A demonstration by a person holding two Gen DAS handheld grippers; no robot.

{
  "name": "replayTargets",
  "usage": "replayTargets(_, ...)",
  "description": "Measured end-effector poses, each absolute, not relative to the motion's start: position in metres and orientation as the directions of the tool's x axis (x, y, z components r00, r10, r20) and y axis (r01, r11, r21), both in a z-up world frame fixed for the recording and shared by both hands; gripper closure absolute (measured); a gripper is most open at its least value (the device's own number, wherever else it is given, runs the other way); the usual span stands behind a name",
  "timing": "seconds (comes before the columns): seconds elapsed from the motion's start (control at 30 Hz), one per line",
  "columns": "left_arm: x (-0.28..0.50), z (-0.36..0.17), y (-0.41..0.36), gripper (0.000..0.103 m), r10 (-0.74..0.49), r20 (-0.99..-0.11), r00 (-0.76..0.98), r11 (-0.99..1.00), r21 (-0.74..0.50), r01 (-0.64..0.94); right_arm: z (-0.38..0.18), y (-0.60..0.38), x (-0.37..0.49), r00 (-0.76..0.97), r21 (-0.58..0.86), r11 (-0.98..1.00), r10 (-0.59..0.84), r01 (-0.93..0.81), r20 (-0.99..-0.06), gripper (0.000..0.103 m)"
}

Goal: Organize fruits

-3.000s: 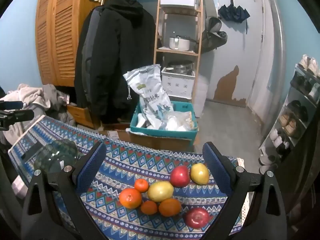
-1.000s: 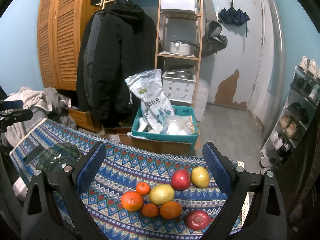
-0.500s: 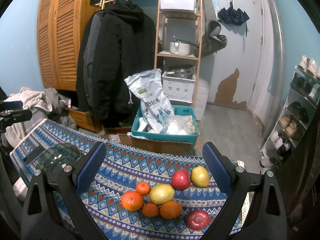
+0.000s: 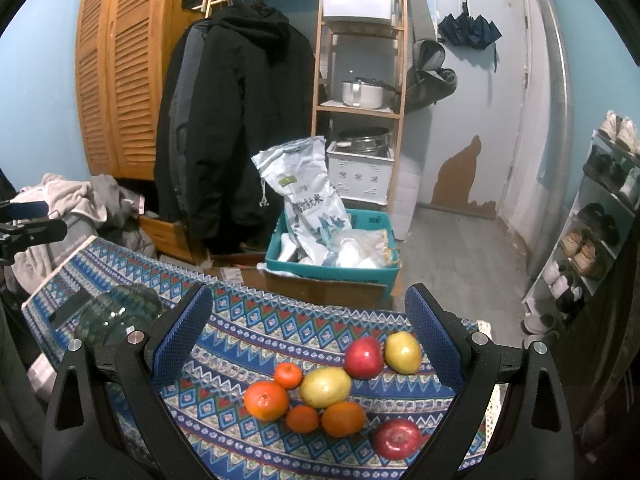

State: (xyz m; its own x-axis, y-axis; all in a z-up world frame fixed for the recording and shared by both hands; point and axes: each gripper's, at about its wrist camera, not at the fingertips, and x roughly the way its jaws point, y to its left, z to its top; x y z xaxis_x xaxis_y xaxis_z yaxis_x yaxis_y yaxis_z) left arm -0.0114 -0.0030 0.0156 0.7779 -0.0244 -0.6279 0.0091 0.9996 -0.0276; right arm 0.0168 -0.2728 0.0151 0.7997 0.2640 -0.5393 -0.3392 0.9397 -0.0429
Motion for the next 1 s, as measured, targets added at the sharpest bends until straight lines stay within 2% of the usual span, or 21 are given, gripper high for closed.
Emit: replayTargets(1.0, -0.0058, 0.0086, -0.0049, 0.001, -0.033, -0.635, 0.772, 0.999, -0.036, 0.013, 0.0077, -0.2770, 0.0144, 0.794, -0.036, 0.943, 0.259, -0.332, -0.549, 0.008)
